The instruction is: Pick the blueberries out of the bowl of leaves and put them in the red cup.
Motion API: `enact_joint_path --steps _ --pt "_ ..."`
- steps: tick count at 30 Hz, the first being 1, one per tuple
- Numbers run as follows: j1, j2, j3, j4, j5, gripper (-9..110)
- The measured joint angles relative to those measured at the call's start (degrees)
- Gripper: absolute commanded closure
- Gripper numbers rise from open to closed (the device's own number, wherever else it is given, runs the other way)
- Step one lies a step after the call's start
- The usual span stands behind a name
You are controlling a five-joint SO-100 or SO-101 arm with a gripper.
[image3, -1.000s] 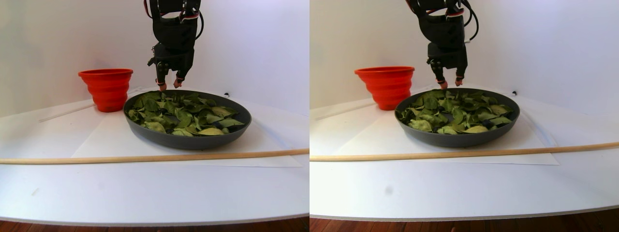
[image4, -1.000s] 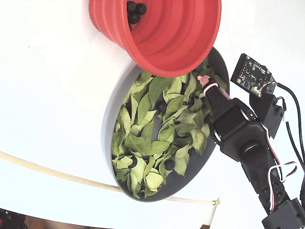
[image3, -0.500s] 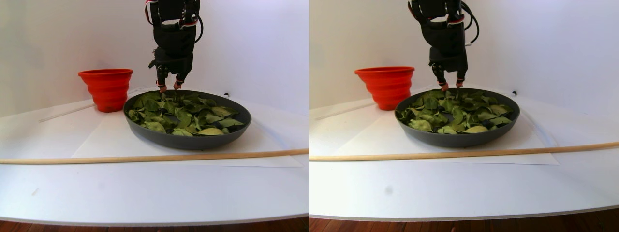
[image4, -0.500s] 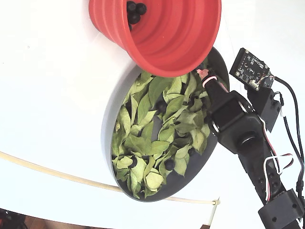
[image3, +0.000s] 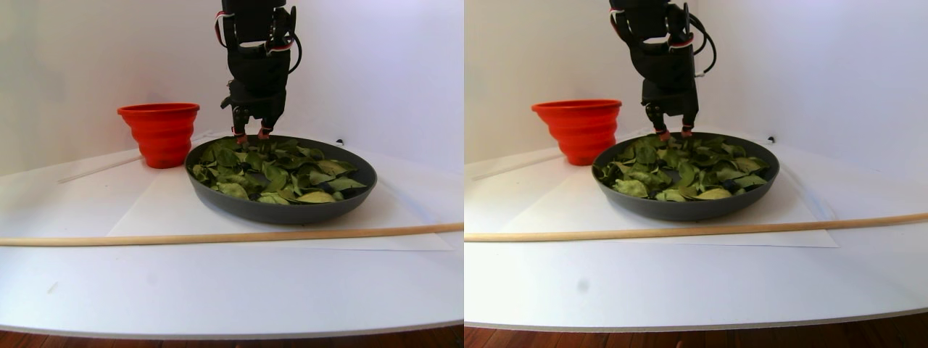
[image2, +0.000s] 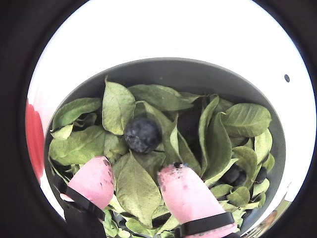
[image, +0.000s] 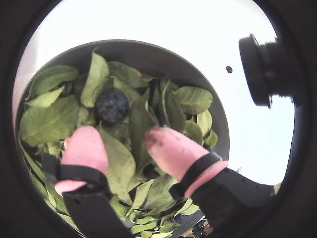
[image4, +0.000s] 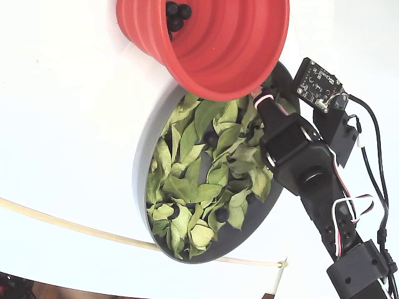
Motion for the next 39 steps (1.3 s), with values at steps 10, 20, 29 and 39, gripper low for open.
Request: enact_joint_path --steps 10,20,29,39 --pt "-0.09 -2.64 -3.08 -0.70 0.00 83" --pt "0.26 -4.31 -4.83 -0.70 0.09 83" --pt "0.97 -7.21 -7.82 -0.70 0.09 83" --pt "1.05 -8.35 -9.23 -0.70 0.09 81"
